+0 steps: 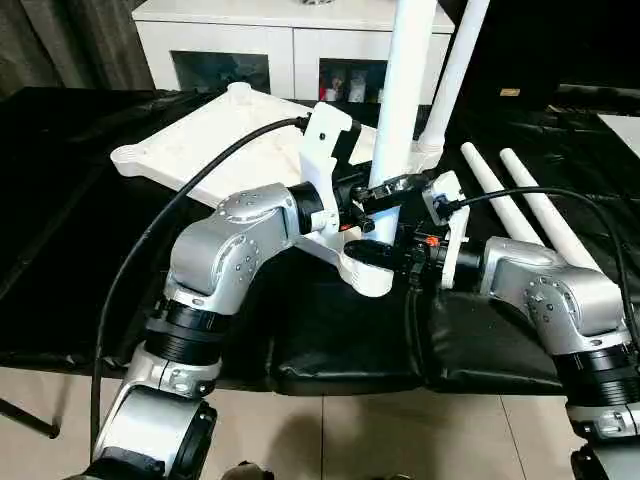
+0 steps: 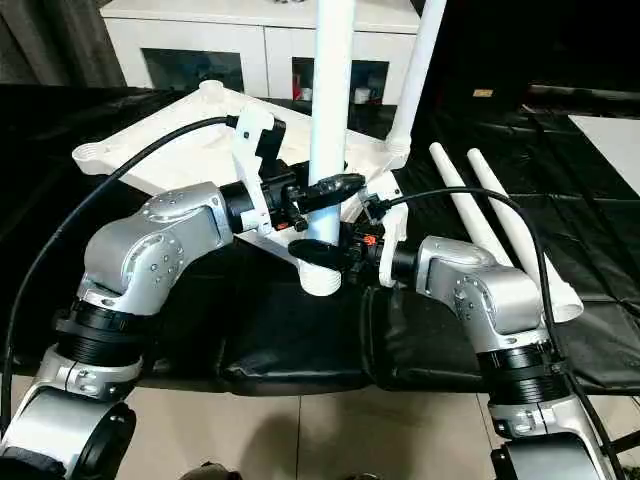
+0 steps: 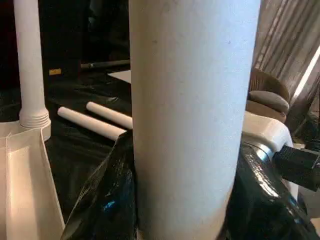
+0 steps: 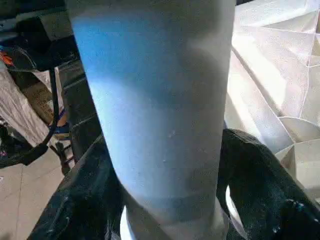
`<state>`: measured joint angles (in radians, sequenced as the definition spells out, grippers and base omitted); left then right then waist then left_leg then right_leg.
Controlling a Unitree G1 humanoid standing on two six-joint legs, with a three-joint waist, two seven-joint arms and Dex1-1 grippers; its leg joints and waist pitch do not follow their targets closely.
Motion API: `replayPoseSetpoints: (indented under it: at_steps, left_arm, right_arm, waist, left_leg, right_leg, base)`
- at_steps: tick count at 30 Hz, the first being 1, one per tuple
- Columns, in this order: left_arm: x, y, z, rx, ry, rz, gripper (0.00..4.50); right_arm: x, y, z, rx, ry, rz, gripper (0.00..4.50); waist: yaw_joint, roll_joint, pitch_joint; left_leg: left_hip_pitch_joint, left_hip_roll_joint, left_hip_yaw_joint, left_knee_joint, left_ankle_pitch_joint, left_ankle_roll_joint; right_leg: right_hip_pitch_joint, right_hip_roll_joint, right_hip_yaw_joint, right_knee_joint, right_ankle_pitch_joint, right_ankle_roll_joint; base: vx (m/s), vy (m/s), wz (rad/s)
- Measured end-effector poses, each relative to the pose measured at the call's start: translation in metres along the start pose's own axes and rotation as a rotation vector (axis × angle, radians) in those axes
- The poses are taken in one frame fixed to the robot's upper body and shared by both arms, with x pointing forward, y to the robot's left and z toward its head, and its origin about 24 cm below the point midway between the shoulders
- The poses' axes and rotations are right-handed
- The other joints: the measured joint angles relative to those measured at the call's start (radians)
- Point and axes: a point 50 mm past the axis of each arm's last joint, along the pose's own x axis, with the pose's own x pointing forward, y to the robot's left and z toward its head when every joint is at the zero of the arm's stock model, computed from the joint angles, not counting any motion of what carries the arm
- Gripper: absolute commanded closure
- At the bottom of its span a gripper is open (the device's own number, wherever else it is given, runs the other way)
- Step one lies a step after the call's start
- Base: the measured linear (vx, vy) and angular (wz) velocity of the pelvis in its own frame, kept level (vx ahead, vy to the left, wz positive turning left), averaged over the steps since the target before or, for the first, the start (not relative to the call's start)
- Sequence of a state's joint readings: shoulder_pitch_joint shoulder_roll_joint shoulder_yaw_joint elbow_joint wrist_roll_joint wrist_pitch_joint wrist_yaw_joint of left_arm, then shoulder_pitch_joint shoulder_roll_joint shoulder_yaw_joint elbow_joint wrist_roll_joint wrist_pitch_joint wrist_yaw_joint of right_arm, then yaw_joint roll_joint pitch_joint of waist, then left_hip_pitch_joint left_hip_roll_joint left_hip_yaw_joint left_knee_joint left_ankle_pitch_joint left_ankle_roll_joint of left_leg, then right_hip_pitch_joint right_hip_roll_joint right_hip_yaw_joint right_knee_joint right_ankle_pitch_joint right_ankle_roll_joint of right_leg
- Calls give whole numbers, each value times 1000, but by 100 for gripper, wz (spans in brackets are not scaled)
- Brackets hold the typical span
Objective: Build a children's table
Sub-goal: Pick table leg
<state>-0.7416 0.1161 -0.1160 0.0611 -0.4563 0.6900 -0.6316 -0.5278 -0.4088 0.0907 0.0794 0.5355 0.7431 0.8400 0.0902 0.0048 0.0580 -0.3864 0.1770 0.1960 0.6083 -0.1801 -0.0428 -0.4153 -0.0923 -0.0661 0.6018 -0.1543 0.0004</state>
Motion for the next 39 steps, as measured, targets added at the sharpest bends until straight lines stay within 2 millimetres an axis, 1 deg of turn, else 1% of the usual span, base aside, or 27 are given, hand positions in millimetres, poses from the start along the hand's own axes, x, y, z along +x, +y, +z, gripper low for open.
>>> replayPoseSetpoints:
  at_steps: [5,10,11,12,13,15,17,18,20,21,22,23,27,28,30,32,33,34,35,37,39]
  left_arm:
    - [-1,0,0,2,2,-2,259]
    - [0,1,0,6,5,10,259]
    - [1,1,-1,8,7,22,224]
    - [1,1,-1,4,7,29,224]
    - [1,2,-2,0,8,35,190]
    - [1,5,-3,-8,19,64,187]
    - [0,9,-6,-22,25,89,168]
    - [-1,10,-6,-26,26,97,148]
    - [-1,15,-7,-40,20,128,145]
    - [-2,19,-6,-42,17,145,135]
    - [-3,22,-5,-40,9,166,135]
    - [-8,27,-5,-39,2,199,122]
    - [-20,43,-6,-5,21,273,91]
    - [-21,46,-5,29,33,276,91]
    - [-22,52,-2,110,62,291,69]
    - [-21,58,-4,288,166,279,64]
    - [-22,64,-10,384,249,274,57]
    - [-24,69,-15,419,298,276,54]
    - [-22,75,-26,507,386,253,52]
    - [-27,85,-42,585,513,239,52]
    - [-29,90,-60,685,661,159,52]
  right_arm:
    - [1,1,0,1,-1,18,225]
    - [2,2,0,-4,-2,24,247]
    - [1,2,0,-3,-1,22,249]
    - [1,2,0,-3,-1,21,249]
    - [1,1,-1,-3,0,19,252]
    - [2,1,0,-1,-3,2,254]
    - [0,-3,0,5,-13,-46,257]
    - [0,-5,-1,6,-14,-63,259]
    - [1,-10,-1,20,-43,-128,259]
    - [1,-15,-1,31,-63,-181,259]
    - [-2,-20,-3,44,-76,-234,259]
    - [-7,-28,-5,61,-86,-301,259]
    - [-23,-44,-4,86,-138,-457,260]
    - [-25,-46,-3,86,-149,-481,260]
    - [-30,-49,-2,73,-157,-520,260]
    - [-35,-51,-3,56,-141,-541,260]
    - [-38,-52,-6,47,-128,-550,260]
    - [-40,-52,-8,46,-120,-554,260]
    - [-45,-51,-13,39,-106,-558,260]
    - [-43,-46,-17,24,-89,-528,260]
    - [-42,-37,-19,14,-79,-490,260]
  waist:
    - [0,0,0]
    - [0,0,0]
    - [0,0,0]
    - [0,0,0]
    - [0,0,0]
    - [0,0,0]
    - [-1,0,0]
    - [-1,0,0]
    - [-1,0,0]
    - [-1,0,0]
    - [-2,0,0]
    - [-2,0,0]
    - [-2,1,0]
    - [-2,1,0]
    - [-2,2,-1]
    - [-1,2,-1]
    - [-1,4,-2]
    - [-3,4,-2]
    - [0,5,-2]
    - [-3,6,-1]
    - [-7,9,-1]
  left_leg:
    - [0,0,0,0,0,0]
    - [0,0,0,1,0,0]
    - [0,0,0,1,0,0]
    - [0,0,0,1,0,0]
    - [0,0,0,1,0,0]
    - [0,0,0,1,0,0]
    - [0,0,0,1,0,0]
    - [0,0,0,1,0,0]
    - [0,0,0,1,0,0]
    - [0,0,0,2,0,0]
    - [0,0,0,2,0,-1]
    - [0,0,0,2,0,-1]
    - [0,0,0,1,0,-1]
    - [0,0,0,1,0,-1]
    - [0,0,-1,1,0,-1]
    - [1,0,-1,1,0,-1]
    - [1,0,-1,1,0,-1]
    - [1,0,-1,1,0,-1]
    - [0,0,-2,1,0,-1]
    - [0,-1,-2,0,0,-1]
    - [-1,-1,-3,1,0,-1]
  right_leg:
    - [0,0,0,0,0,0]
    - [0,0,0,0,0,0]
    - [0,0,0,1,0,0]
    - [0,0,0,1,0,0]
    - [0,0,0,1,0,0]
    - [0,0,0,2,0,0]
    - [0,0,0,2,0,0]
    - [0,0,0,2,0,0]
    - [0,0,0,2,0,0]
    - [0,0,0,2,0,0]
    - [0,0,0,2,0,0]
    - [0,0,0,2,0,0]
    - [-1,0,0,3,0,0]
    - [-1,0,0,3,0,0]
    - [-1,0,0,3,0,0]
    - [0,0,0,3,0,1]
    - [0,0,0,3,-1,2]
    - [0,0,0,3,-1,3]
    - [0,0,0,2,-2,3]
    - [0,0,1,2,-1,4]
    - [0,0,1,1,-1,4]
  base:
    - [0,0,0]
    - [0,0,0]
    - [0,0,0]
    - [0,0,0]
    - [0,0,0]
    - [0,0,0]
    - [0,0,0]
    - [0,0,0]
    - [0,0,0]
    - [0,0,0]
    - [0,0,0]
    - [0,0,0]
    - [0,0,0]
    - [0,0,0]
    - [0,0,0]
    - [0,0,0]
    - [0,0,0]
    - [0,0,0]
    - [0,0,0]
    - [0,0,0]
    - [0,0,0]
